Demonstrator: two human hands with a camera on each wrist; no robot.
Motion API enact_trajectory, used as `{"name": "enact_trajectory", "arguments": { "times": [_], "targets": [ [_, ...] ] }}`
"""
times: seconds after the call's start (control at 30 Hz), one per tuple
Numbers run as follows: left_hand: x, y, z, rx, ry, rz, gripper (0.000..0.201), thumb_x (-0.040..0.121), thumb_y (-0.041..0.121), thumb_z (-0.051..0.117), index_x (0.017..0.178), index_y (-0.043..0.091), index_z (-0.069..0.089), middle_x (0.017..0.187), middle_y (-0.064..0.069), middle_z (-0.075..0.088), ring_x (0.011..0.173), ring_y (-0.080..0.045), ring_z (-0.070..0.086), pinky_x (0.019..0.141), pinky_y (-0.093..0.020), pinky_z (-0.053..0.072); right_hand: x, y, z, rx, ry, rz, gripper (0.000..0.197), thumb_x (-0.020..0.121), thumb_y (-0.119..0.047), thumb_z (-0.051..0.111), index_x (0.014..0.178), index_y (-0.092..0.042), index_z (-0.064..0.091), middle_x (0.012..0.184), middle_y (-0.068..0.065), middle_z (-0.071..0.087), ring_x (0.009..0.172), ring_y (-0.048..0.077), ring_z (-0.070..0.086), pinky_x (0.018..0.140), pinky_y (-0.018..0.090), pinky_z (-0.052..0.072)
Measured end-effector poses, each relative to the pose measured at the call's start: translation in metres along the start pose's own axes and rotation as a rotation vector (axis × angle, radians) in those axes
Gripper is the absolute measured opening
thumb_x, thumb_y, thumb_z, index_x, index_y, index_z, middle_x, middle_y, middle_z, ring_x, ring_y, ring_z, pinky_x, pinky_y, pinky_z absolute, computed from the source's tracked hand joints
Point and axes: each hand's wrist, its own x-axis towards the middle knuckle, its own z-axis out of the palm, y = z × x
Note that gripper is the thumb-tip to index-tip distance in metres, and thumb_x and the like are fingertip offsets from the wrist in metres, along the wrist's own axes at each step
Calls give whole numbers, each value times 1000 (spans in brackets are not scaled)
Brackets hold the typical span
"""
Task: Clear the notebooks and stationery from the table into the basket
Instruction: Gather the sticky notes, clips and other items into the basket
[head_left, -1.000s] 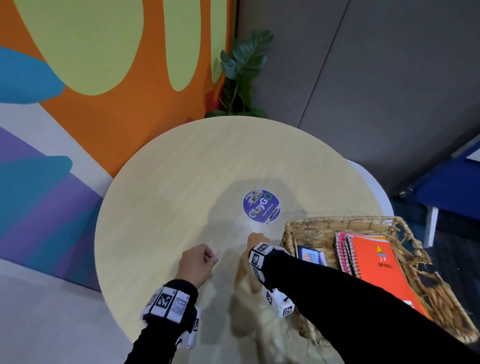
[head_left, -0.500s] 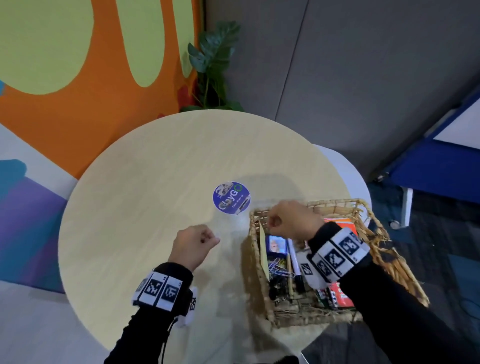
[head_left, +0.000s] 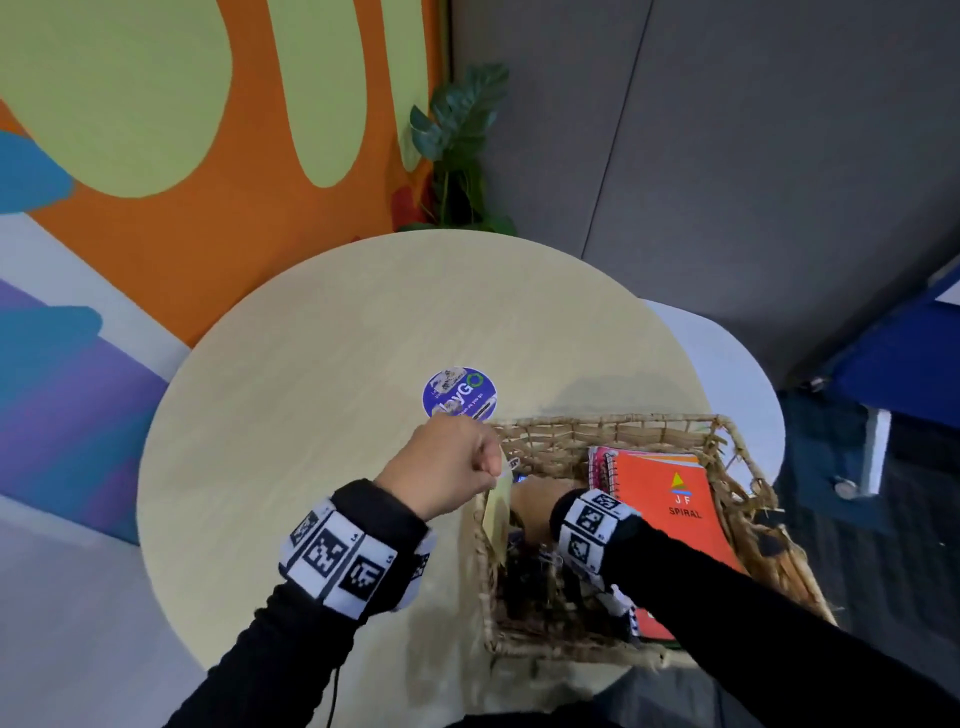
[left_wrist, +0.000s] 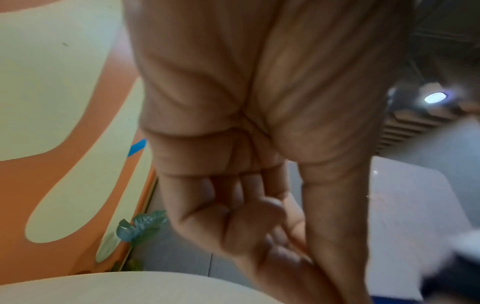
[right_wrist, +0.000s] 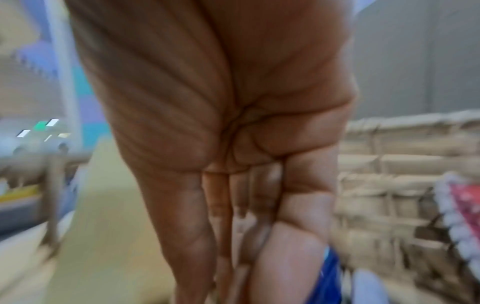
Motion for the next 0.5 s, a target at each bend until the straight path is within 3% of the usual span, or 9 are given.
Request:
{"name": "enact_trajectory", "arguments": {
  "times": [0.07, 0.1, 0.17, 0.23, 0.27, 0.33, 0.4, 0.5],
  "targets": [
    [6, 10, 12, 77, -109, -3, 11, 78, 8, 67, 85, 14, 74, 85, -1, 74, 81, -15, 66, 69, -18, 40, -15, 19, -11, 119, 115, 27, 17, 81, -13, 64, 90, 1, 68, 80, 18, 65, 79, 29, 66, 68, 29, 48],
    [11, 16, 19, 123, -158, -5, 14, 80, 7, 64, 87, 12, 75, 90, -3, 75, 87, -17, 67, 70, -20, 41, -27, 32, -17, 191, 195, 40, 12, 80, -12, 64, 82, -1, 69, 73, 17, 65, 71, 26, 63, 62, 24, 43],
    [27, 30, 36, 241, -262, 13, 19, 81, 2, 58, 89, 5, 75, 90, -11, 74, 91, -24, 68, 72, -27, 47, -55, 57, -27, 327, 365, 53, 16, 81, -17, 63, 85, -5, 73, 79, 13, 70, 74, 24, 63, 59, 22, 40],
    [45, 47, 54, 388, -357, 25, 12, 79, 1, 58, 80, 0, 70, 69, -12, 64, 80, -31, 65, 70, -35, 52, -87, 79, -28, 441, 517, 51, 18, 82, -22, 64, 89, -9, 74, 75, 5, 67, 75, 22, 63, 65, 28, 45],
    [54, 57, 62, 455, -402, 13, 9, 79, 1, 61, 71, 1, 64, 59, -9, 54, 70, -30, 61, 63, -36, 52, -101, 87, -26, 485, 562, 45, 16, 83, -23, 64, 89, -11, 73, 72, 2, 66, 72, 21, 64, 67, 30, 49],
    [69, 69, 82, 526, -527, -18, 27, 78, 2, 65, 55, 4, 50, 52, -4, 41, 53, -23, 47, 47, -29, 41, -125, 99, -17, 564, 602, 29, 12, 85, -25, 64, 88, -16, 71, 71, 2, 70, 66, 18, 68, 67, 33, 53],
    [88, 61, 104, 615, -681, -16, 37, 72, 7, 71, 47, 9, 44, 51, -2, 38, 47, -19, 38, 47, -24, 37, -141, 110, -2, 610, 609, 29, 12, 86, -27, 64, 91, -18, 70, 75, 0, 72, 62, 10, 67, 67, 32, 56],
    [124, 33, 142, 696, -884, -100, 20, 44, 27, 83, 55, 17, 70, 57, 0, 57, 53, -18, 48, 62, -29, 49, -151, 125, 22, 631, 595, 58, 16, 86, -31, 65, 96, -20, 71, 74, -6, 71, 59, 4, 66, 71, 28, 56]
  ]
}}
